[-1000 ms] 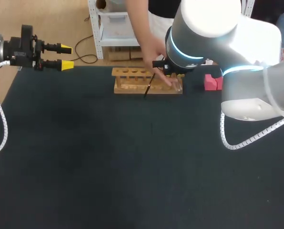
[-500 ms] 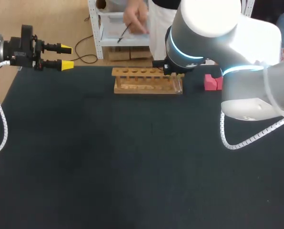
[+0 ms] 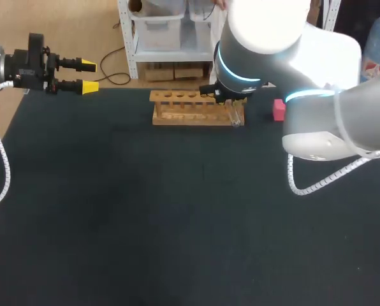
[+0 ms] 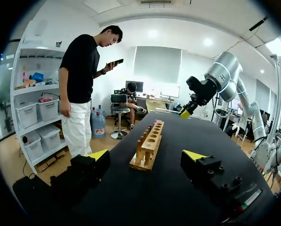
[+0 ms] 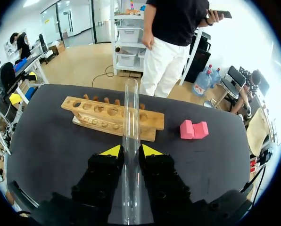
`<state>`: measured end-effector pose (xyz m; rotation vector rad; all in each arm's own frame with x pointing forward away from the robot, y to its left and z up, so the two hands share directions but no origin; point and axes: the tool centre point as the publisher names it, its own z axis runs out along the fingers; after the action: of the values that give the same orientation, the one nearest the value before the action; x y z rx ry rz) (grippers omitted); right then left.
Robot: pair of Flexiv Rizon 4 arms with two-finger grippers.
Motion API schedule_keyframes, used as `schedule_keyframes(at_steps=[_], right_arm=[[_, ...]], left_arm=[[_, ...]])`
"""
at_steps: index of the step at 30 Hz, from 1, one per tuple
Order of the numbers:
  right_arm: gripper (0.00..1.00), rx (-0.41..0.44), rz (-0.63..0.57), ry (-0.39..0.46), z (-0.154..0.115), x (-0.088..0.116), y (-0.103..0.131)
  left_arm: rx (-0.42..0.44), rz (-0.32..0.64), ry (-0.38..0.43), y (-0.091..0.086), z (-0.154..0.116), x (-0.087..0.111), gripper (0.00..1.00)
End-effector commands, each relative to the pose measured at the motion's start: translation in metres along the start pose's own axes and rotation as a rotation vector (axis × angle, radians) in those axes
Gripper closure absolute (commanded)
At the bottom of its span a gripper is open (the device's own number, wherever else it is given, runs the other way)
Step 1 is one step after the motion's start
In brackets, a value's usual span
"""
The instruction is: Grasp the test tube, adjust it, and insert it.
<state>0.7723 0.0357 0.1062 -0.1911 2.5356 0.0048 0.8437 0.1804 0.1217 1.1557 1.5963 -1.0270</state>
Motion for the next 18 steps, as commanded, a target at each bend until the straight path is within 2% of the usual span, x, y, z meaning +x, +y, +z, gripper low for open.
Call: schedule_keyframes(at_steps=[1,4,18], right_arm=[[1.00,0.008,-0.012,0.017,0.014,-0.008,0.007],[1.00,0.018,-0.025,0.046,0.020,-0.008,0.009],[1.00,0.018,-0.013,0.053,0.039,-0.011,0.015]], left_arm=[[-0.004,0.002,-0.002,-0.002,0.000,0.001,0.00],[-0.004,0.002,-0.002,-0.002,0.000,0.001,0.00],[-0.004,0.002,-0.002,-0.002,0.000,0.001,0.00]])
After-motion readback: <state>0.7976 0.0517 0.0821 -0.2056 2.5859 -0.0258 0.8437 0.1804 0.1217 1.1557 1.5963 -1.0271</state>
